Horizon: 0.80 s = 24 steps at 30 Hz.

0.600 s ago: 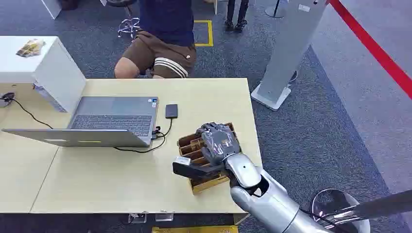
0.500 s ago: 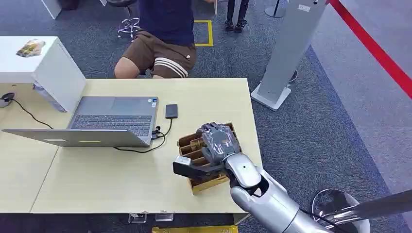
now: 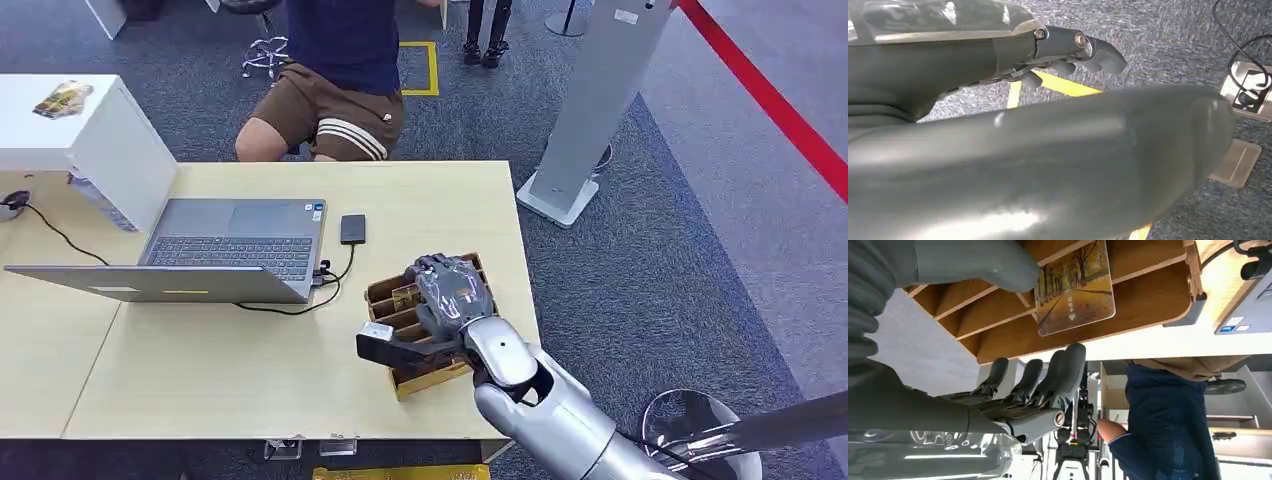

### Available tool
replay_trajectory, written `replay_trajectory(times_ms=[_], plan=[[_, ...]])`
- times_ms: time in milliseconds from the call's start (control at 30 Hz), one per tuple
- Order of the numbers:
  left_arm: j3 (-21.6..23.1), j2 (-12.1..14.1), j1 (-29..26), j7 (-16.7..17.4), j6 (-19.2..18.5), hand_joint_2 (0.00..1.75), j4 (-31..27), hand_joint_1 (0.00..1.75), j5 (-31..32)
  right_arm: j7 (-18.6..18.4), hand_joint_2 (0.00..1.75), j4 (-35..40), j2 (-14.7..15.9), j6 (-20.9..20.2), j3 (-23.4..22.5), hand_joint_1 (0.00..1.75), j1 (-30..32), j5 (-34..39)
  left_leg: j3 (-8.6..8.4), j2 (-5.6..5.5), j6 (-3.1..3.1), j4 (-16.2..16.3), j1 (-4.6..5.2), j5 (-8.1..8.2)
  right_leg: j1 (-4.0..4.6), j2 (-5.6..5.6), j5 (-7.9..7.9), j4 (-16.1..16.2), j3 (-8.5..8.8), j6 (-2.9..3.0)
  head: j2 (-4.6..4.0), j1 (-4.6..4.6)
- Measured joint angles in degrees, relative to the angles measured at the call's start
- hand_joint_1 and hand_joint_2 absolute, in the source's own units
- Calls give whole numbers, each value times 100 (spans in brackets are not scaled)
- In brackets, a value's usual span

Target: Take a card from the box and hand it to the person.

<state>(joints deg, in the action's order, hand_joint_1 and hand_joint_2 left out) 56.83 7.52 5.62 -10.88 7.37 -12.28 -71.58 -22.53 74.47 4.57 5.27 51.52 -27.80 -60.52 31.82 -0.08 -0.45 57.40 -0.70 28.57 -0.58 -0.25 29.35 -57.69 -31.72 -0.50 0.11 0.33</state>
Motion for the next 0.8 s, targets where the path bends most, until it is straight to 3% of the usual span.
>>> replay_trajectory(times_ms=[267, 433, 533, 733, 800], plan=[[0, 0, 0, -13, -17, 0, 0, 0, -17, 39, 175, 0, -2, -15, 0, 91, -1, 24, 0, 0, 0, 0, 0, 0, 0, 0, 0, 0, 0, 0, 0, 2], [0, 0, 0, -13, -18, 0, 0, 0, -41, 59, 175, 0, -2, -15, 0, 94, -5, 55, 0, 0, 0, 0, 0, 0, 0, 0, 0, 0, 0, 0, 0, 2], [0, 0, 0, -13, -15, 0, 0, 0, -46, 79, 175, 0, -4, -24, 0, 106, -5, 59, 0, 0, 0, 0, 0, 0, 0, 0, 0, 0, 0, 0, 0, 2], [0, 0, 0, -13, 0, 0, 0, 0, -59, 98, 175, 0, -17, -33, 5, 96, -9, 72, -2, 0, 0, 0, 0, 0, 0, 0, 0, 0, 2, 0, 0, 0], [0, 0, 0, -11, 0, 0, 0, 0, -59, 98, 175, 0, -20, -46, 9, 72, -7, 76, -2, 0, 0, 0, 0, 0, 0, 0, 0, 0, 2, 0, 0, 0]])
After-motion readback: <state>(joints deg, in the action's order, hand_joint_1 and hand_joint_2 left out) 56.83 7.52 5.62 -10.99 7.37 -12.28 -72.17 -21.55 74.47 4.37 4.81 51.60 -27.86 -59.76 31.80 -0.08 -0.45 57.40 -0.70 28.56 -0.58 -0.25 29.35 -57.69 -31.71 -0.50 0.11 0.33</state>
